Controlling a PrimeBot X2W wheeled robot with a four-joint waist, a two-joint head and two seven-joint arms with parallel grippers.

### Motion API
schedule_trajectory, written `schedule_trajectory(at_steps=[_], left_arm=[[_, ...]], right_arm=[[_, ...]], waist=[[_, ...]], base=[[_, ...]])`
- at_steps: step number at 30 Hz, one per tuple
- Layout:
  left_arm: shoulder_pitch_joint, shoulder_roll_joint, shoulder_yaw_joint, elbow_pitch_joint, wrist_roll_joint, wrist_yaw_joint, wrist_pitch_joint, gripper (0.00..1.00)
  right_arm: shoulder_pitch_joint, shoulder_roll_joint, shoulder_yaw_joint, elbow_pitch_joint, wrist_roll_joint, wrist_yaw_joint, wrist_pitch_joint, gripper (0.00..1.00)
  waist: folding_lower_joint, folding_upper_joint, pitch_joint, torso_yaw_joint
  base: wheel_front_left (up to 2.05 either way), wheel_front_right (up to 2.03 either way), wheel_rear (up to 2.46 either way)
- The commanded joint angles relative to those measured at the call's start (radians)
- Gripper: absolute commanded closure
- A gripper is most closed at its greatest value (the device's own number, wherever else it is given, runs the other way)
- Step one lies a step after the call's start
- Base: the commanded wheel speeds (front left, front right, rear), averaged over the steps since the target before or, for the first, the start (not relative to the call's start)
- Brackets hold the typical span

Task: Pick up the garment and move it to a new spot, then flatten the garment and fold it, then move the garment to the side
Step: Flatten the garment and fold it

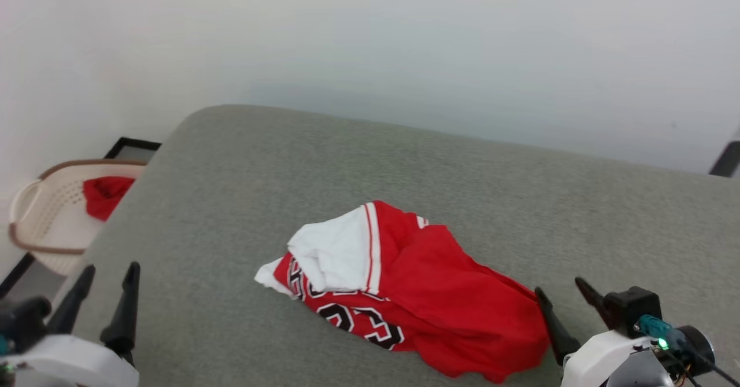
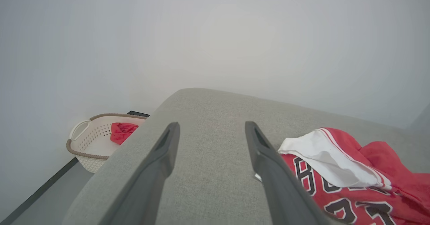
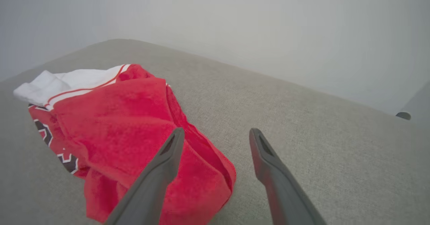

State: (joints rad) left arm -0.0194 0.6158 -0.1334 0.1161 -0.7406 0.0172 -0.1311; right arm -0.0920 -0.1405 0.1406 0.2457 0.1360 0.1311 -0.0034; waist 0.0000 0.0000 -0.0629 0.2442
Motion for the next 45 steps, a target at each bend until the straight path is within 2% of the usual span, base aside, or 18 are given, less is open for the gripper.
schedule_trajectory(at_steps=[1,7,13,18,25,26,27,28,36,45], left_arm=[[0.022,-0.016,0.000,0.013,0.009,0.009,-0.026,0.00],[0.045,-0.060,-0.011,0.043,0.030,0.005,-0.091,0.00],[0.050,-0.105,0.003,0.066,0.062,-0.005,-0.126,0.00],[0.041,-0.146,0.032,0.078,0.087,-0.014,-0.133,0.00],[0.033,-0.229,0.110,0.080,0.145,-0.058,-0.135,0.00],[0.033,-0.239,0.119,0.082,0.153,-0.065,-0.135,0.00],[0.032,-0.248,0.127,0.084,0.161,-0.072,-0.135,0.00],[0.031,-0.255,0.135,0.086,0.170,-0.078,-0.135,0.00],[0.048,-0.315,0.213,0.087,0.212,-0.112,-0.134,0.00],[0.069,-0.362,0.269,0.069,0.252,-0.134,-0.134,0.00]], right_arm=[[0.009,-0.012,0.010,0.004,0.033,-0.001,0.054,0.00],[0.009,-0.044,0.024,0.012,0.098,-0.001,0.246,0.00],[-0.018,-0.053,0.001,0.028,0.131,-0.001,0.381,0.00],[-0.036,-0.054,-0.002,0.051,0.133,-0.001,0.444,0.00],[-0.077,-0.048,0.017,0.128,0.115,-0.001,0.504,0.00],[-0.083,-0.046,0.018,0.141,0.113,-0.001,0.505,0.49],[-0.090,-0.045,0.019,0.153,0.108,-0.001,0.500,0.89],[-0.097,-0.047,0.022,0.165,0.101,-0.001,0.498,1.00],[-0.152,-0.051,-0.003,0.209,0.076,-0.001,0.475,1.00],[-0.185,-0.107,-0.020,0.151,0.081,-0.001,0.499,1.00]], waist=[[0.0000,0.0000,-0.003,0.044],[0.0000,0.0000,0.012,0.100],[0.0000,0.0000,0.049,0.139],[0.0000,0.0000,0.073,0.159],[0.0000,0.0000,0.093,0.183],[0.0000,0.0000,0.095,0.186],[0.0000,0.0000,0.097,0.187],[0.0000,0.0000,0.098,0.189],[0.0000,0.0000,0.105,0.166],[0.0000,0.0000,0.094,0.101]], base=[[0.00,0.00,0.00],[0.00,0.00,0.00],[0.00,0.00,0.00],[0.00,0.00,0.00],[0.00,0.00,0.00],[0.00,0.00,0.00],[0.00,0.00,0.00],[0.00,0.00,0.00],[0.00,0.00,0.00],[0.00,0.00,0.00]])
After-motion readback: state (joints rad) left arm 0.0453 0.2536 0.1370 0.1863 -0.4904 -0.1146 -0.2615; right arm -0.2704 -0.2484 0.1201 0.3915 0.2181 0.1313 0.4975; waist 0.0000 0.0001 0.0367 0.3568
